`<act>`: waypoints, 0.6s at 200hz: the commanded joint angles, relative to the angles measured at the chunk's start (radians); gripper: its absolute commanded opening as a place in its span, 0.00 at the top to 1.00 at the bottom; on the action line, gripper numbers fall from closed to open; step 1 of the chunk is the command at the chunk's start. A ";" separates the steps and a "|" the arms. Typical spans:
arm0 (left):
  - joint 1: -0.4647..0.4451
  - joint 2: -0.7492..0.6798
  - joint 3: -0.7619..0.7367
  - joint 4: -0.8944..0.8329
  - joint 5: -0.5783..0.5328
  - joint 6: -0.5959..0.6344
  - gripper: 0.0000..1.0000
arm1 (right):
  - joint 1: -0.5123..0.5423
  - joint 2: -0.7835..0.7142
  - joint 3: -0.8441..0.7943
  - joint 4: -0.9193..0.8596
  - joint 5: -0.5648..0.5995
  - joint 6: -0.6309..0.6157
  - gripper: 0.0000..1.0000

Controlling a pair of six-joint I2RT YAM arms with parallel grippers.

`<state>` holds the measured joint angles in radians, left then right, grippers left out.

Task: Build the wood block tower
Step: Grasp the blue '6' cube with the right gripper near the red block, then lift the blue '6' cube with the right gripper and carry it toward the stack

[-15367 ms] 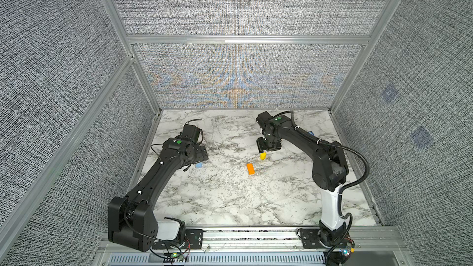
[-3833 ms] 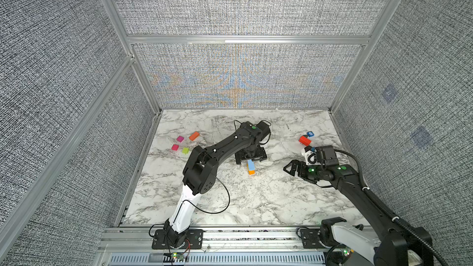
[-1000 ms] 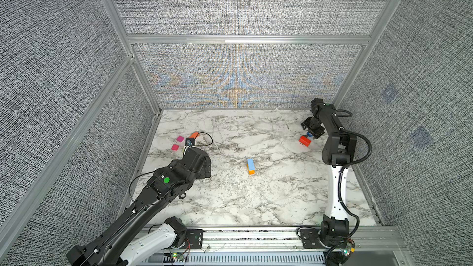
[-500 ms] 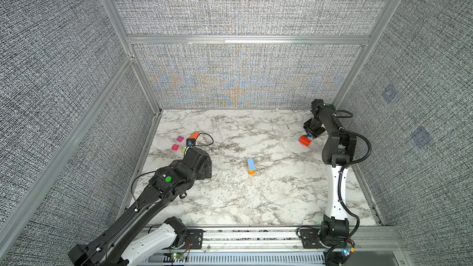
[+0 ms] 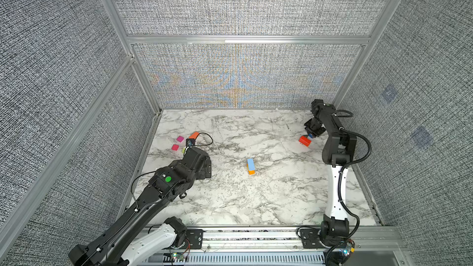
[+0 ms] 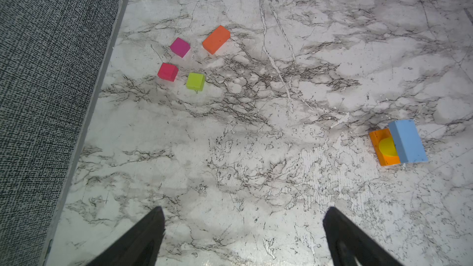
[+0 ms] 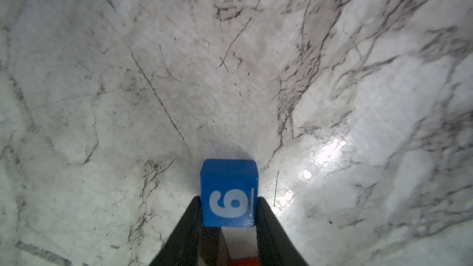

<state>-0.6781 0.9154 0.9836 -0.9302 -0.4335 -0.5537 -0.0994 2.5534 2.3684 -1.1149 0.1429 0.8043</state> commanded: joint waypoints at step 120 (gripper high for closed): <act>0.005 0.035 0.084 -0.087 0.067 -0.041 0.01 | 0.101 -0.327 -0.224 0.062 -0.014 -0.271 0.65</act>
<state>-0.6762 0.9371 1.0508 -0.9688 -0.3817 -0.5770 -0.0322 2.2700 2.1666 -1.0595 0.1471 0.6147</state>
